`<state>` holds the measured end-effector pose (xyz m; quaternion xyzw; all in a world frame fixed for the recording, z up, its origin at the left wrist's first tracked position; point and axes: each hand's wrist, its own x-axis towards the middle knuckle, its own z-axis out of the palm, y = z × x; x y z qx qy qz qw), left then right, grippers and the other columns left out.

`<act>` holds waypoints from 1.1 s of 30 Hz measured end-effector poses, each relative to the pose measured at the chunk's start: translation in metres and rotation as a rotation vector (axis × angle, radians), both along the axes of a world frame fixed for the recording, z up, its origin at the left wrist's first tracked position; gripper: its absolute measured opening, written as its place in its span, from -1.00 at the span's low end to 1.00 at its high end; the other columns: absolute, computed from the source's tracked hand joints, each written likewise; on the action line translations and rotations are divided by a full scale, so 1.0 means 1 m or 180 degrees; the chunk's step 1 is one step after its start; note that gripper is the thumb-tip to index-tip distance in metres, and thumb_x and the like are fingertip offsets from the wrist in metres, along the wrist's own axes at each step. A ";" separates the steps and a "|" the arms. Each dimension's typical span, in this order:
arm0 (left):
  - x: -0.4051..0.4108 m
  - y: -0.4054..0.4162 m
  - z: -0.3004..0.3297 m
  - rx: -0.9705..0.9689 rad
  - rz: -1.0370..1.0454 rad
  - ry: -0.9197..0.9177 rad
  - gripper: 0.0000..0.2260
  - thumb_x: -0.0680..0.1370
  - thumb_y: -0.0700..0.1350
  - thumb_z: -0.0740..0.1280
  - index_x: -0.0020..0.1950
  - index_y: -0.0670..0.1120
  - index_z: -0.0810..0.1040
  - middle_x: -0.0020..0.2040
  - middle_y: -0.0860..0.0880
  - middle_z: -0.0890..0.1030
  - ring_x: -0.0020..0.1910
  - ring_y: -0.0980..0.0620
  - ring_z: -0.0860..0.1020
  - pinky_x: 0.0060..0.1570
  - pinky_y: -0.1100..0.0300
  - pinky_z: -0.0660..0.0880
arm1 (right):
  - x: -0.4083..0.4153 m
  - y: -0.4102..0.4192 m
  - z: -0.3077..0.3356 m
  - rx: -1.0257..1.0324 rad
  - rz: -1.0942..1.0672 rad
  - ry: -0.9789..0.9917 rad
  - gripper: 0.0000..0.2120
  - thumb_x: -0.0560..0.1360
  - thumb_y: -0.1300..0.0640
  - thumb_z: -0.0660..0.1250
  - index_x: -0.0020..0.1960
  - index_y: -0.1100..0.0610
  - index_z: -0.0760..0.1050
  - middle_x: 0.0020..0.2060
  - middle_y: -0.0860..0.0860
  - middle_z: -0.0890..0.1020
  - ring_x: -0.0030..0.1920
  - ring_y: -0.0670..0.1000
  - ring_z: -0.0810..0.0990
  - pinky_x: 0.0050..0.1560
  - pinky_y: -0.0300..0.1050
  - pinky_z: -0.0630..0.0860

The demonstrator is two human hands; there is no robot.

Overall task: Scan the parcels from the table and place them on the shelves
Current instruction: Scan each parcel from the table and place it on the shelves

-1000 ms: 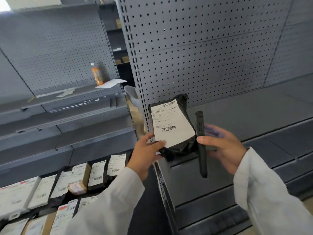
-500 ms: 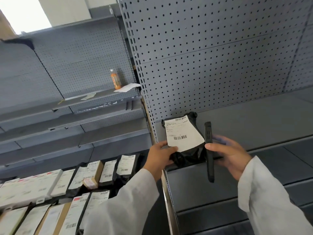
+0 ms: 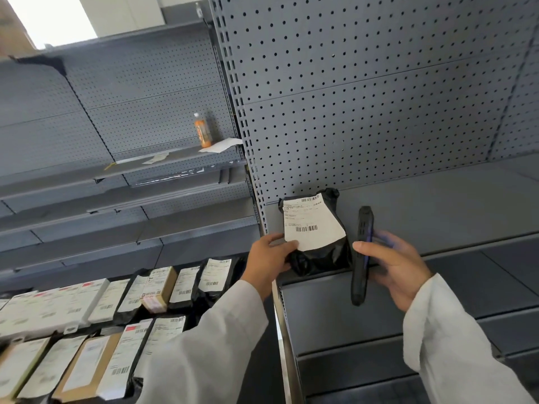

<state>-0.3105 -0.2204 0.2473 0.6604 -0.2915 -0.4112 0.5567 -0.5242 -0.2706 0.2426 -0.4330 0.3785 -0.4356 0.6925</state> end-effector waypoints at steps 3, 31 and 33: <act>0.003 0.016 0.002 -0.0157 0.0290 -0.0258 -0.63 0.51 -0.04 0.46 0.29 -0.01 0.51 0.10 -0.03 0.63 0.04 -0.01 0.63 -0.03 0.11 0.63 | -0.011 0.008 0.001 -0.0132 -0.0102 -0.0017 -0.67 0.46 0.28 0.46 0.20 0.10 0.58 -0.17 -0.03 0.70 -0.25 -0.09 0.70 -0.26 -0.12 0.56; 0.136 0.271 -0.137 0.1156 0.1398 -0.0371 -0.78 0.52 -0.28 0.38 0.09 -0.02 0.63 0.02 -0.03 0.68 -0.03 0.02 0.62 -0.14 0.22 0.51 | 0.165 0.125 -0.098 0.0560 0.1640 0.0497 -0.40 0.19 0.01 0.64 0.20 -0.03 0.60 0.06 0.05 0.71 0.05 0.13 0.71 0.07 0.17 0.64; 0.154 0.271 -0.151 0.1390 0.1224 -0.0534 -0.75 0.51 -0.29 0.38 0.12 -0.03 0.61 0.01 0.00 0.67 0.00 0.03 0.63 -0.14 0.23 0.51 | 0.177 0.127 -0.109 0.0754 0.1531 0.0578 -0.55 0.33 0.15 0.59 0.20 0.04 0.61 0.02 0.10 0.72 -0.04 0.13 0.74 -0.08 0.07 0.65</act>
